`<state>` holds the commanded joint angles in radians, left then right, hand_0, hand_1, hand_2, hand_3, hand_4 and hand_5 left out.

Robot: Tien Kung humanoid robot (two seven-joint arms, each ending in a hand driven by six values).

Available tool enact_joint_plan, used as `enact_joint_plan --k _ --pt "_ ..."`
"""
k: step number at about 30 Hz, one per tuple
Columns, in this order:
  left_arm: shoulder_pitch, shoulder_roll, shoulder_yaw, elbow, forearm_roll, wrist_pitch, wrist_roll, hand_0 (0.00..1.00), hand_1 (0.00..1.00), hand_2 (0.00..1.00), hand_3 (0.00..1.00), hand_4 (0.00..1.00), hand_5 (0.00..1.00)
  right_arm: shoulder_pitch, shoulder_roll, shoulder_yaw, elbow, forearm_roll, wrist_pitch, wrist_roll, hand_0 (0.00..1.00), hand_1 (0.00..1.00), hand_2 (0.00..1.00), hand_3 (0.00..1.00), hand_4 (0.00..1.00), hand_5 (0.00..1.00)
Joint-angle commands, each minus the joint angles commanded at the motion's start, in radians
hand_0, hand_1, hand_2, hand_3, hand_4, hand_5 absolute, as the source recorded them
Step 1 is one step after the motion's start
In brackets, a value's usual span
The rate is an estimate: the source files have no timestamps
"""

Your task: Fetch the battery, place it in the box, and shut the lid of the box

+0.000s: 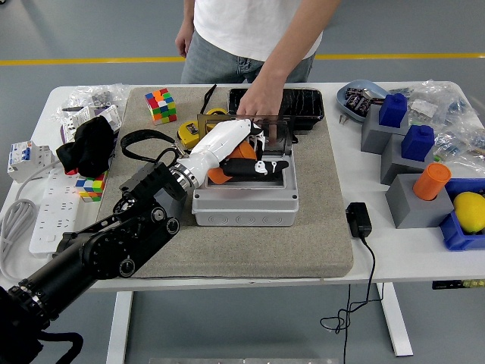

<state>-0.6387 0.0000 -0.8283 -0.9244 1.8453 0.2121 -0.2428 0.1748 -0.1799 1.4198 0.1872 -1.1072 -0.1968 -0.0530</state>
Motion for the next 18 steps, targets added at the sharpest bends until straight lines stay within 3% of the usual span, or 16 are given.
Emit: enact_joint_plan --k 6,7,18 --pt "0.003 0.000 0.004 -0.001 -0.008 -0.006 -0.011 0.052 0.002 0.043 0.048 0.944 0.717 -0.001 -0.001 -0.001 -0.001 0.000 0.001 -0.001 0.843 0.765 0.751 0.806 0.998 0.998" --pt "0.004 0.000 0.003 -0.001 -0.009 -0.007 -0.013 0.125 0.089 0.120 0.126 0.966 0.712 -0.001 -0.001 -0.002 -0.001 0.001 0.001 -0.001 0.842 0.765 0.751 0.806 0.998 0.998" --pt "-0.007 0.000 0.000 0.029 -0.021 0.005 -0.047 0.126 0.087 0.116 0.133 0.968 0.707 -0.002 0.001 -0.008 -0.001 0.003 0.001 -0.001 0.843 0.765 0.750 0.806 0.998 0.998"
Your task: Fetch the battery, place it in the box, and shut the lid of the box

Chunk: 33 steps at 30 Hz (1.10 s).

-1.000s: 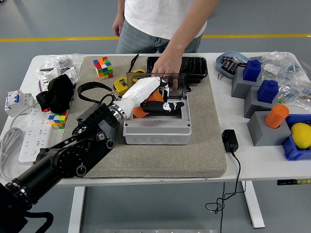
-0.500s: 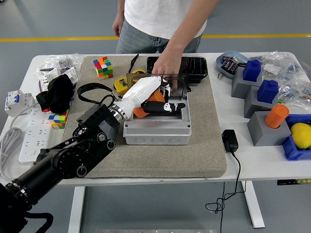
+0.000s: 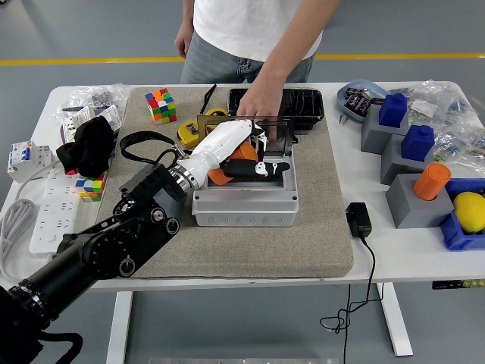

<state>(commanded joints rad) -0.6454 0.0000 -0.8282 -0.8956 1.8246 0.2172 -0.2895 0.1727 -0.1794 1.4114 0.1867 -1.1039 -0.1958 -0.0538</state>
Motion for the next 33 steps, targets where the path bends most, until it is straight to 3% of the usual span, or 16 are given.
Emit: enact_joint_plan --k 6,7,10,24,25,30,31,33 --pt "-0.011 0.000 -0.027 0.029 0.013 -0.022 -0.003 0.129 0.086 0.116 0.130 0.965 0.702 -0.001 -0.001 0.000 0.000 -0.001 0.000 -0.002 0.843 0.765 0.751 0.806 0.998 0.998" --pt "-0.011 0.000 -0.030 0.030 0.015 -0.024 -0.003 0.178 0.193 0.197 0.221 0.975 0.707 -0.001 -0.002 0.001 -0.001 -0.002 0.001 -0.002 0.843 0.765 0.751 0.806 0.998 0.998" --pt "-0.012 0.000 -0.034 0.030 0.018 -0.024 -0.004 0.178 0.193 0.197 0.221 0.975 0.707 -0.001 -0.001 0.004 -0.002 -0.005 0.002 -0.003 0.843 0.765 0.751 0.806 0.998 0.998" --pt "0.000 0.000 0.023 -0.047 -0.030 -0.005 -0.022 0.184 0.242 0.225 0.270 0.998 0.724 0.000 0.000 0.006 -0.001 -0.003 0.002 -0.002 0.842 0.765 0.751 0.805 0.998 0.998" --pt "0.000 0.000 0.028 -0.050 -0.032 -0.004 -0.023 0.222 0.270 0.241 0.278 0.998 0.722 0.000 0.000 0.007 -0.001 -0.004 0.002 -0.002 0.842 0.765 0.751 0.805 0.998 0.998" --pt "-0.006 0.000 0.040 -0.049 -0.030 0.000 -0.028 0.222 0.270 0.241 0.278 0.998 0.722 0.002 -0.001 0.004 0.000 -0.001 0.002 -0.002 0.842 0.765 0.751 0.805 0.998 0.998" --pt "-0.007 0.000 0.039 -0.047 -0.027 0.002 -0.029 0.271 0.309 0.277 0.319 0.998 0.722 0.002 -0.001 0.004 0.000 0.000 0.002 -0.002 0.840 0.765 0.751 0.805 0.998 0.998" --pt "-0.009 0.000 0.034 -0.039 -0.020 0.004 -0.032 0.271 0.309 0.277 0.319 0.998 0.722 0.002 -0.001 0.004 0.000 -0.001 0.002 -0.002 0.840 0.765 0.751 0.805 0.998 0.998"
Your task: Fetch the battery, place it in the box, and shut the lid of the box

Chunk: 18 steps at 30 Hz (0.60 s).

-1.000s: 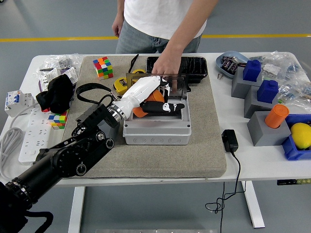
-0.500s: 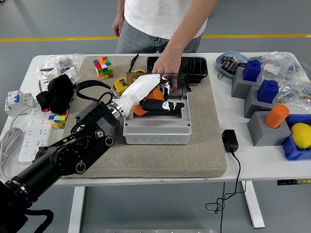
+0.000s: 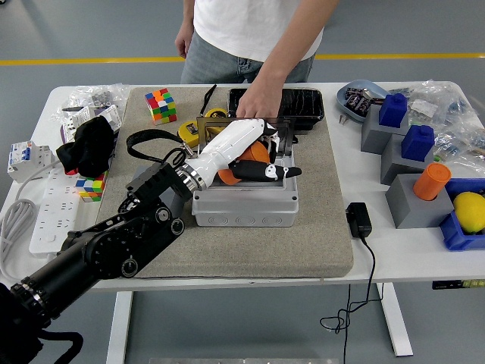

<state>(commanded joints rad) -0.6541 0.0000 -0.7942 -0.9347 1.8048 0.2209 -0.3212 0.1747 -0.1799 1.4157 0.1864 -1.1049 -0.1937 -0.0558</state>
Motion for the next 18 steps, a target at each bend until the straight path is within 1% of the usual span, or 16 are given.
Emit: enact_joint_plan --k 2,9,10,15,16,18 --pt "-0.002 0.000 -0.010 0.009 0.008 0.004 -0.002 0.271 0.309 0.277 0.319 0.998 0.722 -0.001 0.000 -0.001 0.000 0.000 0.001 0.000 0.840 0.765 0.751 0.805 0.998 0.998" --pt "-0.006 0.000 -0.023 0.014 0.020 0.006 -0.007 0.270 0.304 0.278 0.326 0.998 0.720 -0.002 0.000 -0.002 0.000 0.000 0.002 -0.002 0.842 0.765 0.751 0.805 0.998 0.998" --pt "-0.007 0.000 -0.023 0.015 0.021 0.006 -0.007 0.325 0.436 0.398 0.402 0.998 0.719 -0.002 0.000 -0.003 0.000 0.001 0.002 -0.002 0.842 0.764 0.751 0.805 0.998 0.998" --pt "-0.006 0.000 -0.020 0.021 0.015 0.036 -0.031 0.325 0.436 0.398 0.402 0.998 0.719 -0.001 0.000 -0.011 0.000 0.007 0.002 -0.002 0.842 0.764 0.751 0.805 0.998 0.998" --pt "-0.005 0.000 -0.017 0.020 0.012 0.044 -0.037 0.577 0.538 0.477 0.467 0.998 0.712 -0.001 0.000 -0.010 0.000 0.006 0.003 -0.002 0.837 0.765 0.751 0.805 0.998 0.998" --pt "-0.004 0.000 -0.014 0.020 0.012 0.052 -0.042 0.577 0.538 0.477 0.467 0.998 0.712 -0.002 -0.001 -0.008 -0.001 0.005 0.003 -0.003 0.837 0.765 0.751 0.805 0.998 0.998"
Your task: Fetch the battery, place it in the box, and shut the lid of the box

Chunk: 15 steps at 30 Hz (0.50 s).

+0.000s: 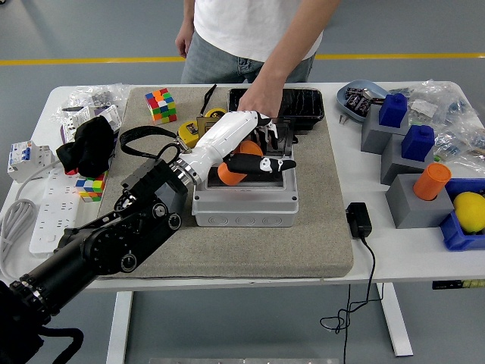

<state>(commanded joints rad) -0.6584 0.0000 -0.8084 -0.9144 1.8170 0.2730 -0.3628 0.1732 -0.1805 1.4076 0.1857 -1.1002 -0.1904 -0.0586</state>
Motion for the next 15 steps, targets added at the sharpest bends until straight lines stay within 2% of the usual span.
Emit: enact_joint_plan --k 3,4,9,10,15 --pt "0.002 0.000 0.000 0.002 0.004 0.004 -0.002 0.577 0.538 0.477 0.467 0.998 0.712 -0.001 0.000 -0.002 0.000 0.001 0.001 0.000 0.837 0.765 0.751 0.805 0.998 0.998" --pt "0.003 0.000 0.000 0.003 0.005 0.004 -0.002 0.760 0.676 0.581 0.527 0.998 0.714 -0.002 0.000 -0.003 0.000 0.002 0.001 0.000 0.837 0.764 0.750 0.805 0.998 0.998" --pt "0.004 0.000 0.000 0.004 0.013 -0.003 0.000 0.760 0.676 0.581 0.527 0.998 0.714 -0.002 0.000 -0.008 0.001 0.006 0.002 -0.001 0.837 0.764 0.750 0.805 0.998 0.998" --pt "0.004 0.000 0.000 0.004 0.015 -0.006 0.001 0.914 0.846 0.730 0.656 0.998 0.723 -0.002 0.000 -0.008 0.001 0.006 0.002 -0.001 0.837 0.764 0.750 0.806 0.998 0.998" --pt "0.003 0.000 -0.003 -0.001 0.019 -0.026 0.009 0.914 0.846 0.730 0.656 0.998 0.723 -0.001 -0.001 -0.007 0.000 0.005 0.004 -0.002 0.837 0.764 0.750 0.806 0.998 0.998"
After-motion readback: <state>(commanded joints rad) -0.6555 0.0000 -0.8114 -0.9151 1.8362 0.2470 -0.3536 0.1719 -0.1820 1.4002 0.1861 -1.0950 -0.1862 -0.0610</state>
